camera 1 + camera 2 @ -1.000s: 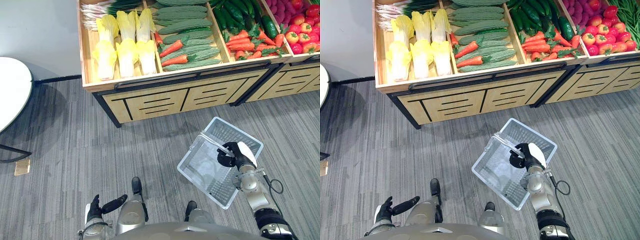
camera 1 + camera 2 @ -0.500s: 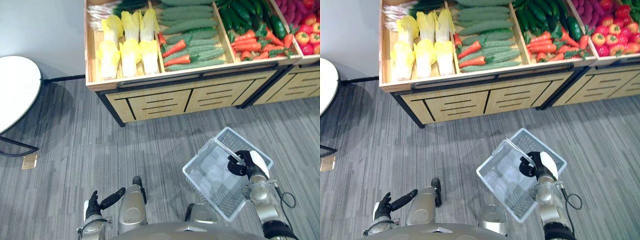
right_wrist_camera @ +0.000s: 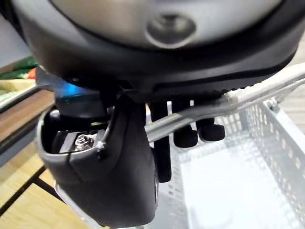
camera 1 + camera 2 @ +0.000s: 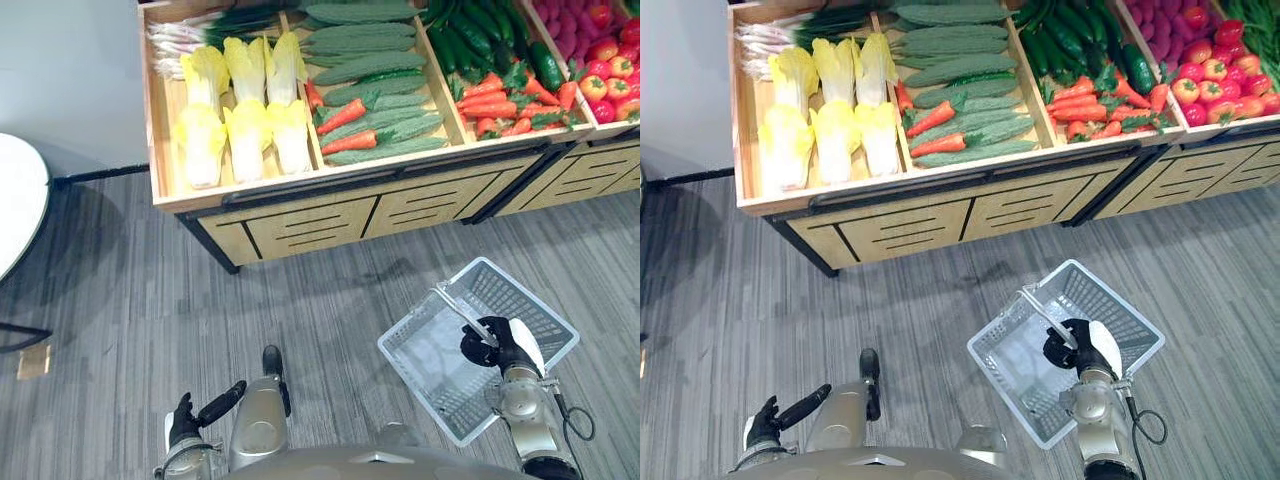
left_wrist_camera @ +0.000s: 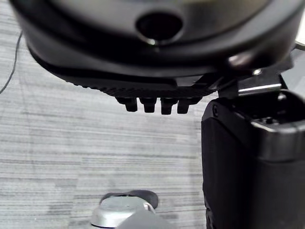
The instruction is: Pick vegetable in the basket
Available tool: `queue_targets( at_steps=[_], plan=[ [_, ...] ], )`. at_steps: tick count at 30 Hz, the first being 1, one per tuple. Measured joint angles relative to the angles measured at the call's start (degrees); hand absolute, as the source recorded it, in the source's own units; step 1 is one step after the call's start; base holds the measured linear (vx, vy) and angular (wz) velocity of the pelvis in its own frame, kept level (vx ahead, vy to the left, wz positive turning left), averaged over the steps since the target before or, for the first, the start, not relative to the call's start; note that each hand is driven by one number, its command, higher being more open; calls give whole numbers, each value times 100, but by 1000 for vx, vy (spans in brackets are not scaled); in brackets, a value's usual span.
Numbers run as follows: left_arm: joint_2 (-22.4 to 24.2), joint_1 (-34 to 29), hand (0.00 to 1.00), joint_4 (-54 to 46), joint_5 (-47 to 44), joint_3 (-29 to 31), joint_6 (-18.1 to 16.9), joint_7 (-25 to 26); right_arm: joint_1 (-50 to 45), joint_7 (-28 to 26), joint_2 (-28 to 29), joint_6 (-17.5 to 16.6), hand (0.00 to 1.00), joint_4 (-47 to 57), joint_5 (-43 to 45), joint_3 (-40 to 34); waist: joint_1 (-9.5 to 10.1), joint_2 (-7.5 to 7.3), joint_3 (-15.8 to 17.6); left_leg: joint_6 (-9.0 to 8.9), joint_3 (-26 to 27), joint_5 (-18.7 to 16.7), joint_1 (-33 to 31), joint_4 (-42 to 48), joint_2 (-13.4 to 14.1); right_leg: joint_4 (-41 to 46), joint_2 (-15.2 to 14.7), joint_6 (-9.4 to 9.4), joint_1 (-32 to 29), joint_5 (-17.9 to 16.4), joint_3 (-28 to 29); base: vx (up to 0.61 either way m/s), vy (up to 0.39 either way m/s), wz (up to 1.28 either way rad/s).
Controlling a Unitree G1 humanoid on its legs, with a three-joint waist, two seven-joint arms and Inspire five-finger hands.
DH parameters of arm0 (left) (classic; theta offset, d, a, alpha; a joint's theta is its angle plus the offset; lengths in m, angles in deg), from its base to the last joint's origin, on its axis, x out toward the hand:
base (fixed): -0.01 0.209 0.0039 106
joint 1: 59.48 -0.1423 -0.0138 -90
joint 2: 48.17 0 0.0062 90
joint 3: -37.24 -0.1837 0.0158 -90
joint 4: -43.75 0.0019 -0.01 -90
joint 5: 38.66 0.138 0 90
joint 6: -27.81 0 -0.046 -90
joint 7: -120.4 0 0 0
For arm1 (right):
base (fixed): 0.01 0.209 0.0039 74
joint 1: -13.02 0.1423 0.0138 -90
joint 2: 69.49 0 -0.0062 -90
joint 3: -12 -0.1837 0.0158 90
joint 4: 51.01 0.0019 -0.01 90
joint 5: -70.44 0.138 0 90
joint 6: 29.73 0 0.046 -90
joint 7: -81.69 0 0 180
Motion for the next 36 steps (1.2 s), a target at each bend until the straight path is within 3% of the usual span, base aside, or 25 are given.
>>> queue_targets(
  at_steps=[4,7,9,10,11,12,13,14,16,18,20,21,22,23,24,26,28,30,32,36],
  plan=[
    [-10,-23,100,-1,162,-105,3,-49,-50,0,14,3,0,-5,-7,8,43,-39,-215,94,226,-39,521,-539,-179,618,-170,61,-333,623,462,177,250,-24],
    [-8,-71,100,-11,161,-121,7,-51,-37,-1,40,43,0,-37,-56,14,32,-43,-222,172,358,-112,960,-985,-340,1910,-316,-326,-948,1126,654,101,173,-14],
    [-35,-126,100,-15,160,-185,20,-58,-20,54,27,68,0,-110,-183,3,8,-65,-206,278,366,-175,1419,-1313,-496,2952,-464,-726,-1476,2226,778,159,184,3],
    [-69,-136,100,-19,160,-205,20,-69,-16,65,29,67,0,-137,-186,14,6,-75,-198,342,352,-200,1511,-1342,-502,3233,-482,-751,-1588,2301,807,202,166,7],
    [-100,-135,100,-29,160,-239,20,-90,12,71,62,67,0,-189,-186,30,14,-104,-159,423,314,-267,1638,-1354,-509,3776,-482,-835,-1810,1998,820,211,120,16],
    [-195,-135,100,-29,160,-245,21,-113,53,71,125,77,0,-238,-183,38,10,-155,-146,476,237,-326,1763,-1333,-509,4400,-419,-845,-2090,1239,687,263,103,25],
    [-237,-143,100,-29,158,-241,22,-126,65,71,158,102,0,-239,-182,59,4,-168,-138,532,186,-395,1873,-1300,-485,4578,-343,-901,-2274,716,480,223,56,29],
    [-238,-148,100,-29,158,-240,21,-131,69,71,158,106,0,-239,-181,64,1,-168,-136,537,150,-443,1925,-1278,-476,4554,-317,-916,-2347,539,366,242,31,37],
    [-211,-162,100,-32,155,-230,21,-157,71,71,158,144,0,-253,-179,64,-86,-160,-117,541,-54,-518,2084,-1209,-452,3742,-166,-828,-2394,127,84,266,-43,62],
    [-179,-162,100,-73,149,-190,19,-180,92,71,158,171,0,-256,-173,51,-149,-157,-114,441,-232,-637,2085,-1060,-391,2422,57,-796,-2351,141,85,247,-117,61],
    [-169,-166,100,-83,149,-76,18,-196,157,70,164,174,0,-264,-170,47,-139,-213,-98,225,-380,-776,2089,-934,-287,941,227,-544,-2271,399,140,248,-191,41],
    [-175,-179,100,-82,149,-69,17,-196,177,70,169,174,0,-263,-170,47,-136,-255,-99,147,-413,-824,2089,-896,-280,714,236,-562,-2260,601,160,256,-249,35],
    [-218,-241,100,-80,146,-46,18,-189,194,71,206,173,0,-263,-170,47,-133,-412,-127,-24,-478,-936,2147,-864,-312,384,231,-589,-2185,1173,249,346,-409,30],
    [-314,-318,100,-49,145,17,24,-197,181,71,254,173,0,-288,-170,45,-115,-574,-133,-209,-541,-1070,2283,-856,-380,210,183,-490,-1942,1138,223,342,-422,16],
    [-226,-289,100,39,145,85,38,-191,260,70,224,175,0,-382,-171,22,-63,-446,-116,-289,-532,-1149,2313,-813,-247,108,293,-498,-1862,1062,172,326,-415,1],
    [162,-321,100,85,121,148,42,-210,406,75,180,248,0,-440,-169,-126,-63,42,-187,-523,-499,-1280,2277,-749,281,-368,853,-659,-1630,1127,-66,254,-245,-13],
    [254,-321,100,144,119,151,45,-243,389,73,172,267,0,-441,-168,-148,-64,204,-263,-640,-495,-1261,2281,-839,516,-574,1099,-755,-1547,1176,-169,200,-153,-1],
    [252,-280,100,148,119,155,29,-263,302,72,175,266,0,-441,-169,-151,-169,285,-312,-756,-561,-1157,2273,-949,706,-741,1273,-823,-1425,1161,-365,167,-118,24],
    [233,-262,100,136,118,160,21,-260,196,74,175,264,0,-440,-168,-174,-183,269,-324,-791,-652,-1096,2255,-1013,740,-854,1291,-840,-1324,1149,-501,78,-52,40],
    [210,-204,100,88,114,160,24,-191,-91,84,316,263,0,-440,-163,-250,-316,238,-361,-786,-970,-882,2005,-1119,605,-1208,1131,-759,-1071,1214,-1004,26,-6,68]
  ],
)
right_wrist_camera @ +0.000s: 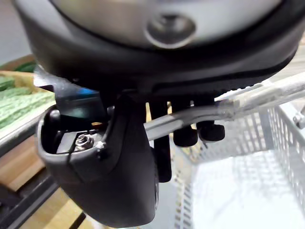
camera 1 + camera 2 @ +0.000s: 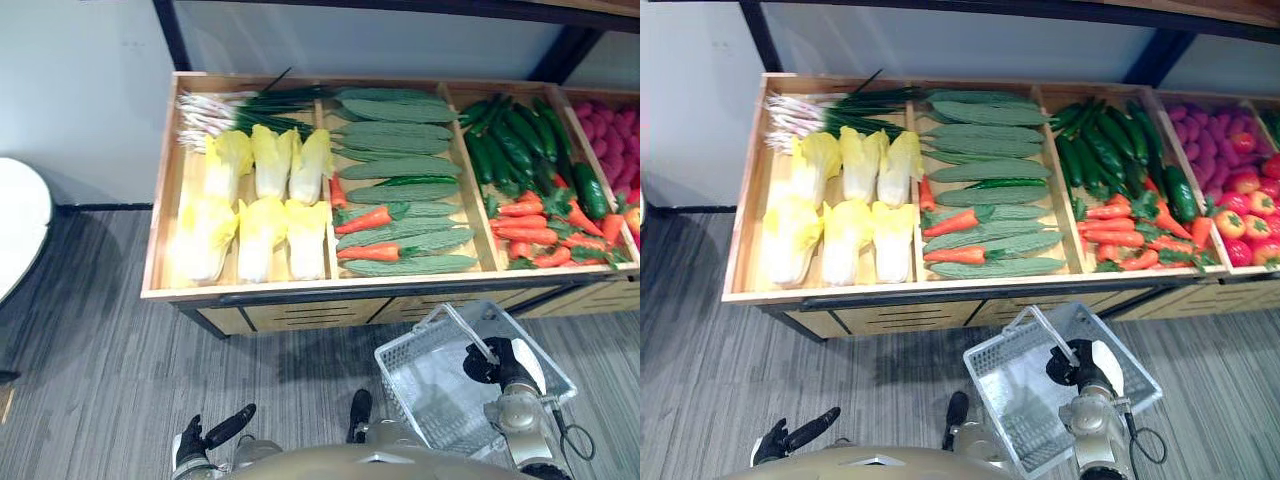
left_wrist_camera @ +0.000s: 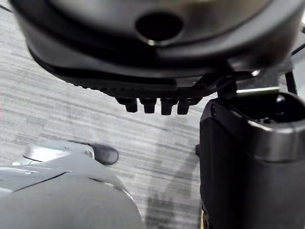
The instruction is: Pick vegetable in the basket
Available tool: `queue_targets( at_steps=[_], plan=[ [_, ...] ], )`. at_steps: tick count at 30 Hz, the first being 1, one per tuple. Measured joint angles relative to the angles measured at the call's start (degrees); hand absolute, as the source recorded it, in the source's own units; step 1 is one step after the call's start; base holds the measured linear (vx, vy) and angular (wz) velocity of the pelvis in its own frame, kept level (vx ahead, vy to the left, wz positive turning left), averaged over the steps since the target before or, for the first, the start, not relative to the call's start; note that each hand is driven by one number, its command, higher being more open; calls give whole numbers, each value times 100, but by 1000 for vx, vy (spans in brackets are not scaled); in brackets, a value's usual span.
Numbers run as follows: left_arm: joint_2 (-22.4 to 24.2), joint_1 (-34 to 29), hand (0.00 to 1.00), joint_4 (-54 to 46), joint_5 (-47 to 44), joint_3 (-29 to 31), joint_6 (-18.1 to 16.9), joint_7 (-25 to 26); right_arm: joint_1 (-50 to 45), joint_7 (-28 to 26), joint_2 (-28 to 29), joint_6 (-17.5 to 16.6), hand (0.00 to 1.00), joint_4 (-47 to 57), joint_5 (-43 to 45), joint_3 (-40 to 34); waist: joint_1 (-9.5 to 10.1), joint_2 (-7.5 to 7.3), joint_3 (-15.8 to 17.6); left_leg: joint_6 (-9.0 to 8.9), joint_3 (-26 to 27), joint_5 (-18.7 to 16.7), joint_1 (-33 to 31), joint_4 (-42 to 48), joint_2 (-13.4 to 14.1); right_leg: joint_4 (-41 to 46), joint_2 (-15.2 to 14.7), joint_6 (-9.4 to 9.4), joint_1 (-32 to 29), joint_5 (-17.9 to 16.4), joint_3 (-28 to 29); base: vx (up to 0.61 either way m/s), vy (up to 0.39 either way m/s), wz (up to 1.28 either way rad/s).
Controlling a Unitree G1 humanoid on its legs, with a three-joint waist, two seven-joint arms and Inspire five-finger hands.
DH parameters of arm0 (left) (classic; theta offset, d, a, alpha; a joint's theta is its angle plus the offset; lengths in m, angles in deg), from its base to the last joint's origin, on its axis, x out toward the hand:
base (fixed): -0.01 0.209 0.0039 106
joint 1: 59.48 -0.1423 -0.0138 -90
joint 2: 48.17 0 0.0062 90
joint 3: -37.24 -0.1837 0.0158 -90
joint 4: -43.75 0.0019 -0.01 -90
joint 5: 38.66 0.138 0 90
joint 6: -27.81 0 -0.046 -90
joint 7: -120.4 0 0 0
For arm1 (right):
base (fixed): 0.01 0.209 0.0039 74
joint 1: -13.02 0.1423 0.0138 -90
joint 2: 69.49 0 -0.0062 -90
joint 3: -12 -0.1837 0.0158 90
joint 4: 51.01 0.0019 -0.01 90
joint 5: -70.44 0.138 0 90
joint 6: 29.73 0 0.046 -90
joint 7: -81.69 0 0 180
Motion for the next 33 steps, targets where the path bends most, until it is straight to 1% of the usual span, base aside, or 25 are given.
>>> queue_targets(
  at_steps=[3,5,9,10,12,13,14,16,19,20,21,23,25,28,30,33],
  plan=[
    [-5,126,100,-3,-1,8,15,211,-186,69,311,-12,0,-1,10,-280,-5,-11,-6,29,84,224,-121,-34,-147,-111,-161,30,150,21,-324,-12,18,63],
    [-8,145,100,-9,0,30,16,348,-204,127,398,-12,0,-67,53,-334,0,-6,-7,43,184,299,-91,-87,-176,-111,-208,29,194,23,-380,-26,9,26],
    [10,130,100,28,-1,292,94,508,-95,186,409,-127,0,-250,173,-417,22,-6,-7,49,567,299,80,-196,-173,-133,-202,3,190,113,-165,-84,19,-26],
    [12,136,100,42,6,438,104,552,-60,281,406,-133,0,-386,209,-550,6,-24,-21,95,744,257,94,-231,-192,-245,-195,27,183,188,-81,-103,16,-27],
    [-2,139,100,76,7,572,105,571,-56,284,406,-137,0,-466,240,-574,21,-63,-40,98,851,256,102,-254,-208,-246,-199,33,115,225,15,-89,15,-34],
    [-7,139,100,179,5,847,136,637,-55,285,406,-159,0,-581,255,-602,13,-108,-68,103,983,251,138,-258,-235,-246,-208,30,64,271,145,-86,15,-38],
    [-8,139,100,214,4,928,142,650,-51,285,406,-162,0,-638,262,-631,13,-114,-72,108,1018,242,163,-263,-241,-246,-208,36,66,276,176,-58,10,-33],
    [-12,149,100,312,-2,1145,150,702,-32,287,402,-161,0,-836,284,-749,0,-107,-109,132,1052,200,172,-257,-264,-246,-223,49,63,277,210,-32,8,-13],
    [-15,182,100,349,-6,1569,166,829,16,288,371,-142,0,-1208,289,-947,-2,-77,-146,115,1129,175,176,-261,-288,-245,-234,49,12,283,297,-8,10,-11],
    [-19,203,100,349,-7,1773,174,913,49,289,358,-136,0,-1348,307,-1019,-7,-56,-159,127,1136,178,177,-263,-290,-244,-234,47,7,311,305,15,6,-8],
    [-24,220,100,349,-8,1856,185,956,49,289,346,-132,0,-1406,377,-1043,-8,-40,-169,129,1136,175,177,-267,-290,-244,-233,47,6,310,305,0,0,0],
    [-34,327,100,348,-12,2148,214,1140,67,296,269,-95,0,-1642,517,-1202,-3,33,-221,135,1135,173,185,-265,-298,-243,-238,43,8,314,306,55,16,1],
    [-52,397,100,339,-28,2292,214,1277,106,325,250,-73,0,-1805,530,-1322,-8,55,-238,136,1131,171,189,-268,-302,-242,-240,43,10,315,303,40,12,0],
    [-75,515,100,207,-124,2552,209,1499,171,349,250,-18,0,-2051,699,-1498,-37,34,-255,142,1128,163,199,-268,-312,-241,-246,42,14,315,303,10,3,-1],
    [-70,586,100,-171,-242,2658,211,1750,225,409,250,-5,0,-2237,872,-1675,-57,-20,-289,148,1117,159,205,-261,-330,-241,-266,42,28,316,295,0,0,0],
    [-64,589,100,-733,-229,2676,200,1949,249,462,250,-1,0,-2289,901,-1843,-81,-50,-308,176,1109,143,230,-236,-361,-241,-298,50,69,321,293,-8,3,1]
  ],
)
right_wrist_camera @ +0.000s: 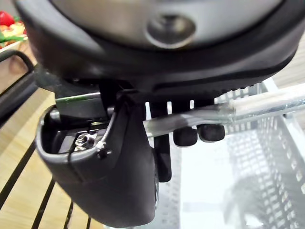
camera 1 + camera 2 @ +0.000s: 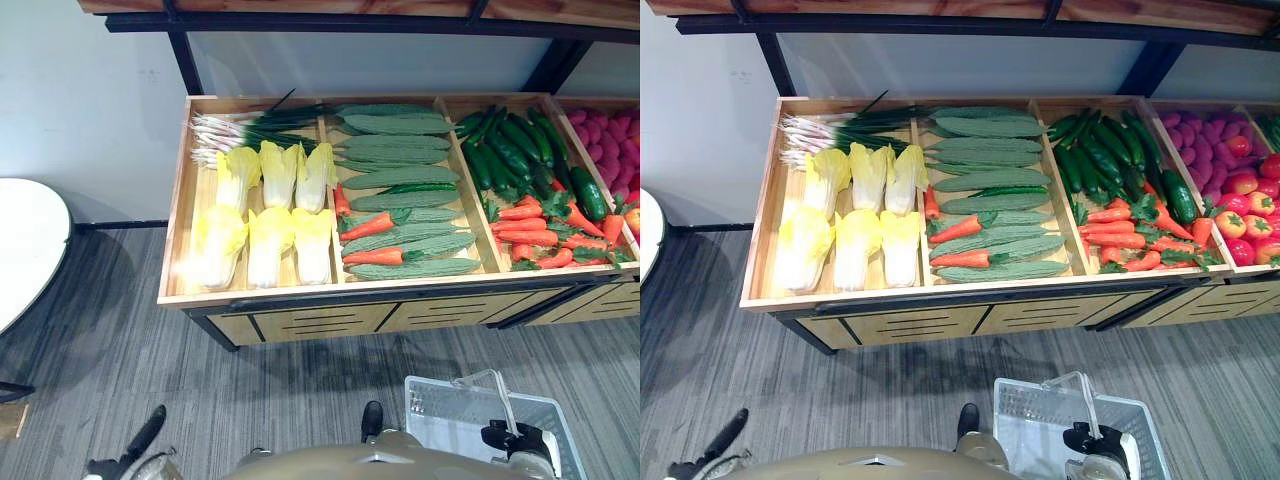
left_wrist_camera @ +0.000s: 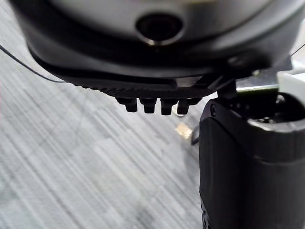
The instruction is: Pick vegetable in the basket
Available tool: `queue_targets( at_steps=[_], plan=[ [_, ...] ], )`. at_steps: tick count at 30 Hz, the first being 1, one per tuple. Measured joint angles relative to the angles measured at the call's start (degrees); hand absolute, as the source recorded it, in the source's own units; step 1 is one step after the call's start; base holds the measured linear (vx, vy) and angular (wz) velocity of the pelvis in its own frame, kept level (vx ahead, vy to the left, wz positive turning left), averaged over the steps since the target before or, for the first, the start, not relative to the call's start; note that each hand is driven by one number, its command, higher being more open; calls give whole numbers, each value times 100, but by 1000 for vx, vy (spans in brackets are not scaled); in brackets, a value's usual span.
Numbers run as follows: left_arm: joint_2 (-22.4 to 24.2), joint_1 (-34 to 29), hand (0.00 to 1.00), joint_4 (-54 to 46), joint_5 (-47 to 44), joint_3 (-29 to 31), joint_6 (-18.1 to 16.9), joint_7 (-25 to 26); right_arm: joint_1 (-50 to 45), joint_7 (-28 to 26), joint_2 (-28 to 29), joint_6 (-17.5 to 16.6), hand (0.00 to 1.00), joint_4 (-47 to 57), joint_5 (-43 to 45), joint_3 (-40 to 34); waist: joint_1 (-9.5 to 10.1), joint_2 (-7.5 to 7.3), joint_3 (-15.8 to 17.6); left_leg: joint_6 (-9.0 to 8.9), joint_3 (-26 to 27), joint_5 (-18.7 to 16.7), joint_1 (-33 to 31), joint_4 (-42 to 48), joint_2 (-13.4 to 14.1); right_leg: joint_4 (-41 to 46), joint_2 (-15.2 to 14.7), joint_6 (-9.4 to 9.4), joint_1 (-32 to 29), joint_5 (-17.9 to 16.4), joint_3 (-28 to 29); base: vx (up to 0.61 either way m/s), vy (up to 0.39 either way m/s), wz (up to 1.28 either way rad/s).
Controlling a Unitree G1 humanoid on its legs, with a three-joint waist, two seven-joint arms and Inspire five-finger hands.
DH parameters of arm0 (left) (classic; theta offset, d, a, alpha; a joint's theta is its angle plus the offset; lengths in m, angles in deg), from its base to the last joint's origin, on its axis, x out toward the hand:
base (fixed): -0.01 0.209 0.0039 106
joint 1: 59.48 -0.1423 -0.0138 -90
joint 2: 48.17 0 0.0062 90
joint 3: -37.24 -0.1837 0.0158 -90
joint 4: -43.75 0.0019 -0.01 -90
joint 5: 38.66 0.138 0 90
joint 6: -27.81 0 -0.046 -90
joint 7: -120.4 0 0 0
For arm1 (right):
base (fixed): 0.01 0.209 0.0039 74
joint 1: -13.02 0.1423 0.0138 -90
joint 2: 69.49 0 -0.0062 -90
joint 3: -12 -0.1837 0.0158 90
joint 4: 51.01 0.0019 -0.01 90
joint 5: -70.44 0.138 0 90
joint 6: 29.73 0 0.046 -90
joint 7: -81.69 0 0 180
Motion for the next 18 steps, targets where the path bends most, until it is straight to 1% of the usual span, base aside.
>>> queue_targets(
  at_steps=[1,3,4,5,8,11,13,16,18],
  plan=[
    [8,0,100,-281,0,10,-11,98,23,71,-1,-1,0,2,2,-70,-41,1,-1,27,-4,-23,9,38,-19,0,-24,5,38,3,-4,0,0,0],
    [18,2,100,-622,9,14,-111,259,39,100,-2,-3,0,4,-2,-152,-45,15,-39,49,5,-62,4,89,-28,-1,-28,18,43,8,11,-41,3,-3],
    [70,35,100,-1049,13,29,-121,385,19,100,-2,-2,0,1,-2,-174,-51,27,-108,62,14,-90,3,86,-32,-1,-40,19,40,5,13,-33,-3,-3],
    [101,33,100,-1216,11,42,-123,445,19,100,-2,-2,0,1,-4,-187,-50,30,-125,65,17,-100,3,90,-32,-1,-42,17,41,4,16,0,0,0],
    [318,31,100,-2162,27,66,-159,739,34,100,-2,-2,0,6,-13,-227,-51,44,-185,61,20,-139,-35,155,-32,-1,-36,17,40,3,24,0,0,0],
    [399,39,100,-2663,114,56,-208,931,43,100,-2,-3,0,22,-17,-269,-56,94,-235,58,26,-155,-43,178,-21,0,-18,15,41,6,30,0,0,0],
    [476,35,100,-2952,266,49,-208,1004,32,100,-2,-3,0,45,-18,-271,-50,120,-249,56,41,-155,-37,179,-19,0,-2,17,41,8,47,11,2,-2],
    [654,27,100,-3481,322,-65,-207,1105,28,98,-1,-2,0,45,-23,-270,-25,118,-248,52,102,-169,5,182,-20,0,9,19,41,13,119,11,7,-10],
    [756,2,100,-3801,486,-300,-203,1092,25,97,-1,-2,0,45,-41,-268,18,105,-245,50,182,-231,36,246,-8,0,30,23,45,17,213,-10,4,-19]
  ],
)
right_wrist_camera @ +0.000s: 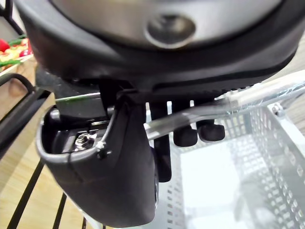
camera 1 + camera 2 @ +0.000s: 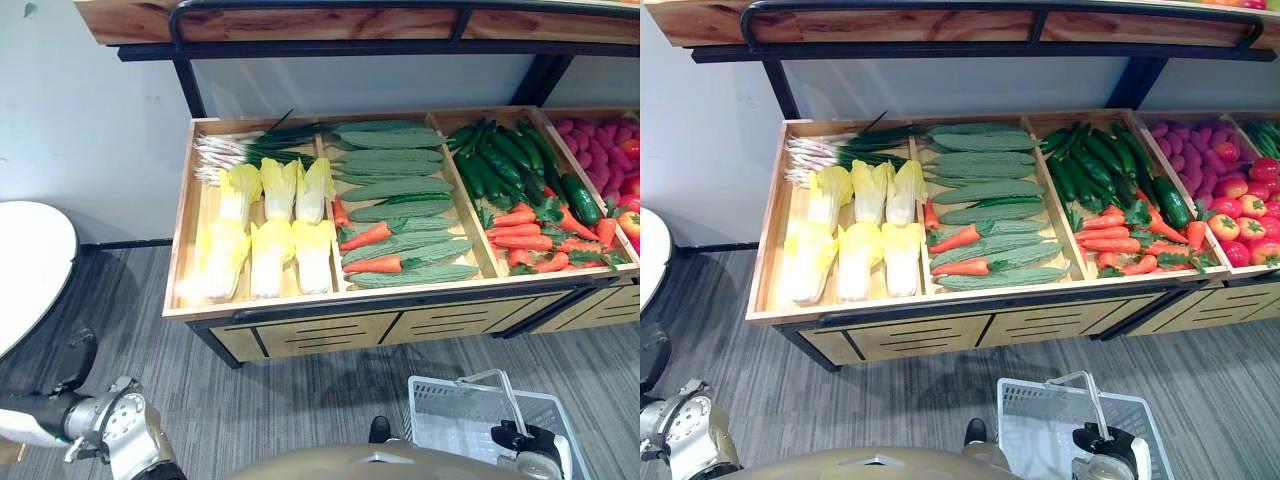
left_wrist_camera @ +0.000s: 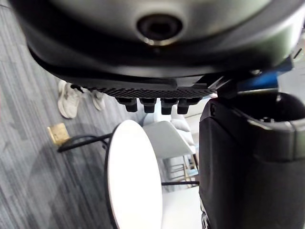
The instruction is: Pick vegetable in the basket
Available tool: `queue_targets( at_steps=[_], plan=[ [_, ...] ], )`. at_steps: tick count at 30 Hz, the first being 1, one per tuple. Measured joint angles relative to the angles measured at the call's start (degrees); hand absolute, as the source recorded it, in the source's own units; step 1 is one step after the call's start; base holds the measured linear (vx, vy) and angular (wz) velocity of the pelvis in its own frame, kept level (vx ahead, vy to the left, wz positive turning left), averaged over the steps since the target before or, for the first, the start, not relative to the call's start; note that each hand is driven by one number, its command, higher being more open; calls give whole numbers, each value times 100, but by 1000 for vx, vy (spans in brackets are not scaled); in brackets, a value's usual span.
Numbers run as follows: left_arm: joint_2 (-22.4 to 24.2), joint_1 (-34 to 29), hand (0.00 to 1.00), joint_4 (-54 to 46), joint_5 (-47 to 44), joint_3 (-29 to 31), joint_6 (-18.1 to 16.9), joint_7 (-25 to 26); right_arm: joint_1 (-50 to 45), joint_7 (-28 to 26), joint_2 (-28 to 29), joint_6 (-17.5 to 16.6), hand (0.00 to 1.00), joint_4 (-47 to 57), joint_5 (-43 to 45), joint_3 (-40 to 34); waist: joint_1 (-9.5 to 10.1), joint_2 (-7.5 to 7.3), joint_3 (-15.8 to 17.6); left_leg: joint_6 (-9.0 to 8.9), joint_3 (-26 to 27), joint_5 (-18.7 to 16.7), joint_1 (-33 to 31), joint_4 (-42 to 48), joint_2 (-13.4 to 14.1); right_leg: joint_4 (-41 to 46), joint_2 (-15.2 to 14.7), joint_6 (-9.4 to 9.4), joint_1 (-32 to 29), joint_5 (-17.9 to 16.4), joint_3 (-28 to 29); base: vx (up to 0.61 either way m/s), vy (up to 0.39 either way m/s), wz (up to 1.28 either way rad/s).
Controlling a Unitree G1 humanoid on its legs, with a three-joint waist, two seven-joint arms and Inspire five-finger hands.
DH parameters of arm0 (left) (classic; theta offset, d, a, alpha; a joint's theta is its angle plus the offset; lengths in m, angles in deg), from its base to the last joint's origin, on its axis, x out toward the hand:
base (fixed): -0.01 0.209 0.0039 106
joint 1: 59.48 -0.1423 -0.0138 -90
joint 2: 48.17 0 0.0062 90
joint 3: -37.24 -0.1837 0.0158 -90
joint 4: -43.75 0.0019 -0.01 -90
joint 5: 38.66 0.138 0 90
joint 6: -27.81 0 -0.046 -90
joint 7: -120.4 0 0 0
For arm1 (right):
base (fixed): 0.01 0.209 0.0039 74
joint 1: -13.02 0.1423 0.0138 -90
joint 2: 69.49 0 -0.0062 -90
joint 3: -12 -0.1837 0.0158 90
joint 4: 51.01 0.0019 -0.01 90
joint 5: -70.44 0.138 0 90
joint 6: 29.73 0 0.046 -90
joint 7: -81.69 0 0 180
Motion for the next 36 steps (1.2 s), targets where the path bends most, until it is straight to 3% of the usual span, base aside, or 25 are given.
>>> queue_targets(
  at_steps=[5,11,23,29,36],
  plan=[
    [7,-45,100,-430,-1,-914,0,-434,-43,-3,0,0,0,1,-5,8,31,1,1,5,82,-112,-1,136,10,0,12,13,2,8,114,-19,2,-11],
    [-189,-6,100,-382,-6,-1738,0,-1162,7,-18,-1,1,0,86,-15,252,-99,14,1,12,213,-209,12,246,14,0,19,20,-29,15,240,-15,3,-11],
    [-756,225,100,437,-58,-2185,3,-1900,45,-63,-77,10,0,86,-23,484,-230,95,1,28,319,-310,8,333,-7,0,4,20,-84,16,317,-1,0,-4],
    [-773,244,100,797,-268,-2440,2,-2087,51,-140,-279,10,0,88,-32,620,-242,221,9,33,346,-378,0,420,-2,0,6,22,-98,17,387,-20,-10,-5],
    [-776,244,100,883,-265,-2533,3,-2269,54,-165,-297,10,0,130,-32,635,-246,238,46,27,348,-384,-6,417,0,0,11,24,-109,18,392,-4,-3,0]
  ],
)
